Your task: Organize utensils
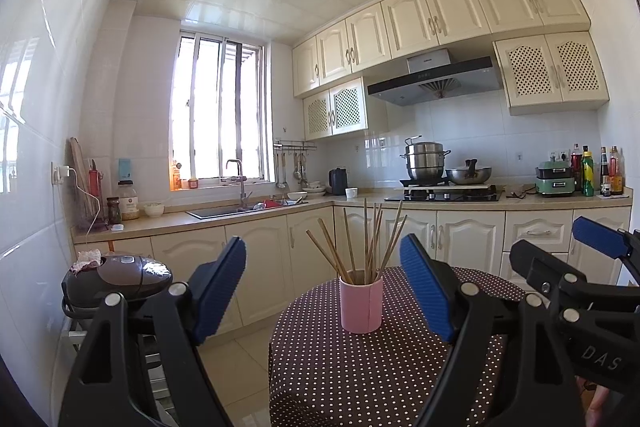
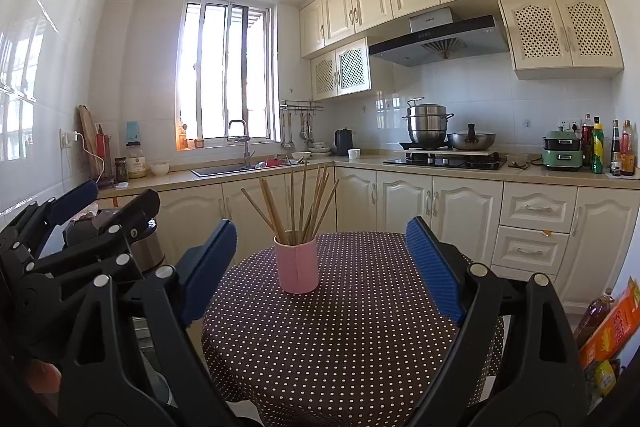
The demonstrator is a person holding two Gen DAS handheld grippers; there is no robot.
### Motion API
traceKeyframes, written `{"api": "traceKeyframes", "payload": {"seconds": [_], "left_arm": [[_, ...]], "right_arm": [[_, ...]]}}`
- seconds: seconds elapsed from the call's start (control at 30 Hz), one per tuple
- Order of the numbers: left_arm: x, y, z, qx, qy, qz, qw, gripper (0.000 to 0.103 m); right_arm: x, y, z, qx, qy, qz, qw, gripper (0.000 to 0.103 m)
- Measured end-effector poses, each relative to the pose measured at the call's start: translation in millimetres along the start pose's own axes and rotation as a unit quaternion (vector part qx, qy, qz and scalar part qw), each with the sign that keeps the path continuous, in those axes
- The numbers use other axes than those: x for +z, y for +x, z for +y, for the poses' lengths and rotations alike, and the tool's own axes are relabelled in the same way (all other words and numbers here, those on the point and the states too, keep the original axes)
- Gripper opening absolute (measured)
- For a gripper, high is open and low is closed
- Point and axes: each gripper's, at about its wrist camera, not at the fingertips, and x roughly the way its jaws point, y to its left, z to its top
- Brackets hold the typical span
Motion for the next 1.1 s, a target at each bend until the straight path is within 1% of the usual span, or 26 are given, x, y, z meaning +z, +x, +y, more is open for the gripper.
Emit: {"api": "traceKeyframes", "payload": {"seconds": [1.1], "left_arm": [[-8.8,7.0,-5.1,0.001,0.0,0.009,1.0,0.078]], "right_arm": [[-5.7,6.0,-2.2,0.0,-0.003,0.007,1.0,0.085]]}}
